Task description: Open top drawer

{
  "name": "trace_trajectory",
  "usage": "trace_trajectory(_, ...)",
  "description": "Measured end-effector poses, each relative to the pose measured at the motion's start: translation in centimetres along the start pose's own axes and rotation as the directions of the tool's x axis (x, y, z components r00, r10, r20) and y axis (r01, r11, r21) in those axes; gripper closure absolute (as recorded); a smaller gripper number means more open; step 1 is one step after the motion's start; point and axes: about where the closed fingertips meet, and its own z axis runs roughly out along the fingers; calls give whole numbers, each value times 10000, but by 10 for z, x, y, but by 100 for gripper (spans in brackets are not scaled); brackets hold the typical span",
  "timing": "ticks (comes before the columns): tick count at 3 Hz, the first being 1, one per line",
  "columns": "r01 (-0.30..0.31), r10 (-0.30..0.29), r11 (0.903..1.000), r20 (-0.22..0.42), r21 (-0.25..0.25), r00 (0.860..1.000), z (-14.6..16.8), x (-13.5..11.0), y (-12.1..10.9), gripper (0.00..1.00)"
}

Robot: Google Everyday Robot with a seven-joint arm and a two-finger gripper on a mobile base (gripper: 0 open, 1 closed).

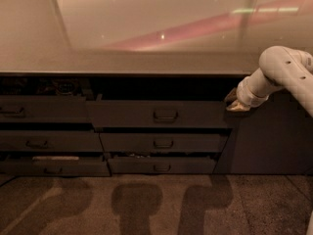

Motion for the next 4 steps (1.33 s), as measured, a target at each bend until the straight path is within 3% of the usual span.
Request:
trace_trajectory(1,237,-229,9989,-197,413,9995,-22,2,-2,100)
trace_trajectory(3,-102,105,9993,-91,372,9999,-25,-3,-13,100)
trace_trajectory(4,-102,105,9993,-91,372,9999,-25,-3,-13,81)
